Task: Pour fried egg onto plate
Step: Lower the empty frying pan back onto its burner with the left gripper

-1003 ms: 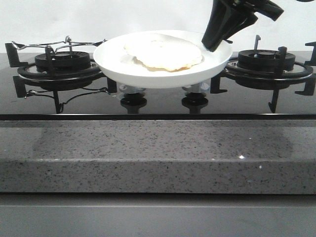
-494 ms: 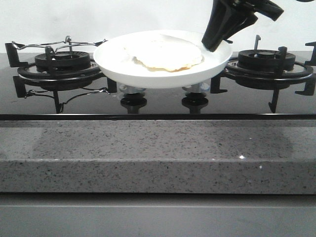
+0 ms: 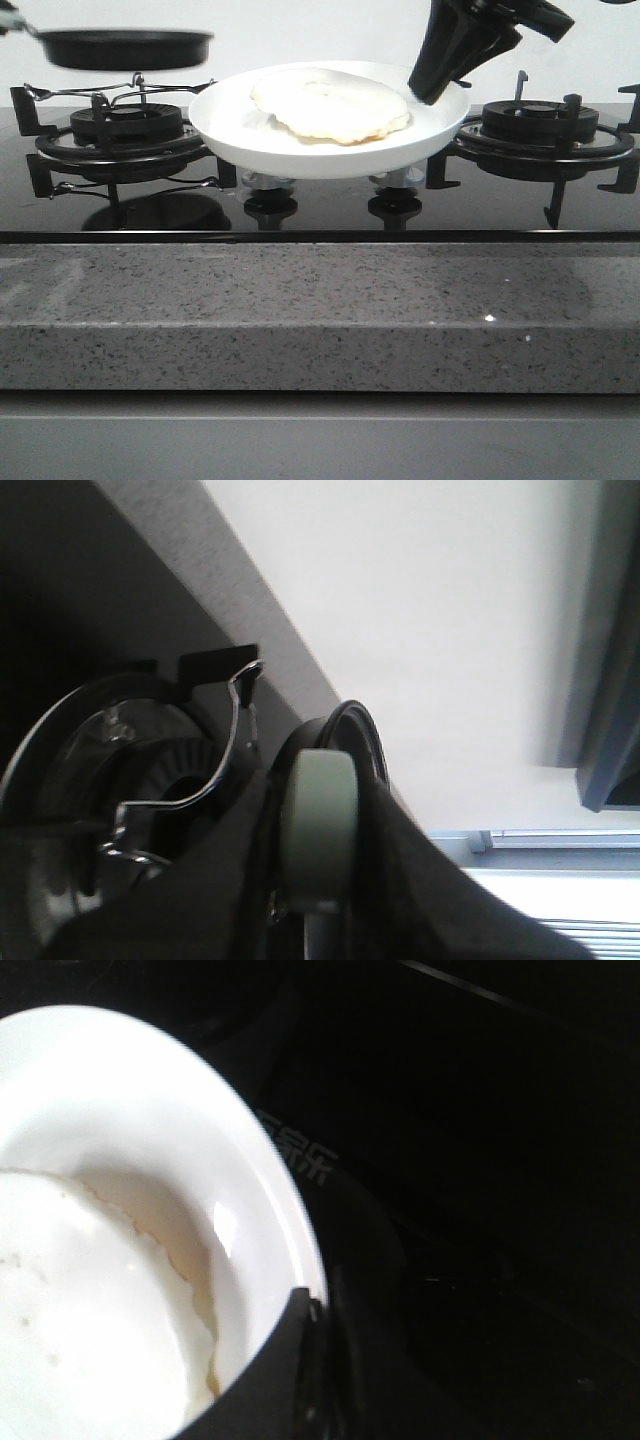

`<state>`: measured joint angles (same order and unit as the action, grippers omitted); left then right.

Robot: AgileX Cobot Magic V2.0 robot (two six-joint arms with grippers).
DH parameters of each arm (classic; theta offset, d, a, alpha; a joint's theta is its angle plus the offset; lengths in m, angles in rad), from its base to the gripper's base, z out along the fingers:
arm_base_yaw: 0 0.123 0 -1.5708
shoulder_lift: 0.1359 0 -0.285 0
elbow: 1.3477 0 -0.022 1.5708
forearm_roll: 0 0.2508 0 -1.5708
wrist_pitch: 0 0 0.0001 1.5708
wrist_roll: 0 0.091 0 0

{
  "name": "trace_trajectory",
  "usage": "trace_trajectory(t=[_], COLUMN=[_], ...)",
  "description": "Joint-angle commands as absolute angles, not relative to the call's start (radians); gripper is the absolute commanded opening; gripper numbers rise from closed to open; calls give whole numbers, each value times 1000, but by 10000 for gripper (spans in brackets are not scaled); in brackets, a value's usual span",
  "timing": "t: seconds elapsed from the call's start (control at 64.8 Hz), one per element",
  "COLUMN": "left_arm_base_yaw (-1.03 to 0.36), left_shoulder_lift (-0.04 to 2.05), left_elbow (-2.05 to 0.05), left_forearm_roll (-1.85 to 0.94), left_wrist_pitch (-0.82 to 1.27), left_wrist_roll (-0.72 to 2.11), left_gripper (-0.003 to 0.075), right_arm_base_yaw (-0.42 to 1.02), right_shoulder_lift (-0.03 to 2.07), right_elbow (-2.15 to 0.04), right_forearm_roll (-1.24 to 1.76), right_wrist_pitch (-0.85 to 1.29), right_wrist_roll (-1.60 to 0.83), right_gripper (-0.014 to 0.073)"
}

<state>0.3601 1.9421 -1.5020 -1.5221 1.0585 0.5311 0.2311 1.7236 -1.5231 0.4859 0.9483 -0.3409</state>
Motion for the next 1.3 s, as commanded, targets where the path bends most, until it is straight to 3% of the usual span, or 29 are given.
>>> trace_trajectory(t=[0.0,0.432,0.525,0.741,0.864,1.281], left_arm_base_yaw=[365,365,365,365,365,365], left_shoulder_lift=[1892,1895,1895,1895,1895,1895], left_elbow=[-1524,-1524,-1524,-1524,-1524,-1524], left_forearm_roll=[-1592,-1462,-1445,-1409,-1392,-1389], left_wrist_pitch=[1093,1023,1023,1045,1082,1176], left_wrist_roll=[509,509,509,511,504,509], left_gripper=[-19,10,87,363,455,463], right_arm_base_yaw=[229,229,229,229,229,229], right_shoulder_lift=[1669,1669,1669,1669,1669,1669], right_elbow=[-1551,-1551,-1551,-1551,-1551,-1551], right_forearm_roll=[530,530,530,530,530,530], right_wrist_pitch=[908,908,908,908,908,908], right_wrist_roll=[-344,-344,-344,-344,-344,-344], right_gripper=[-57,-57,-57,-57,-57,-57])
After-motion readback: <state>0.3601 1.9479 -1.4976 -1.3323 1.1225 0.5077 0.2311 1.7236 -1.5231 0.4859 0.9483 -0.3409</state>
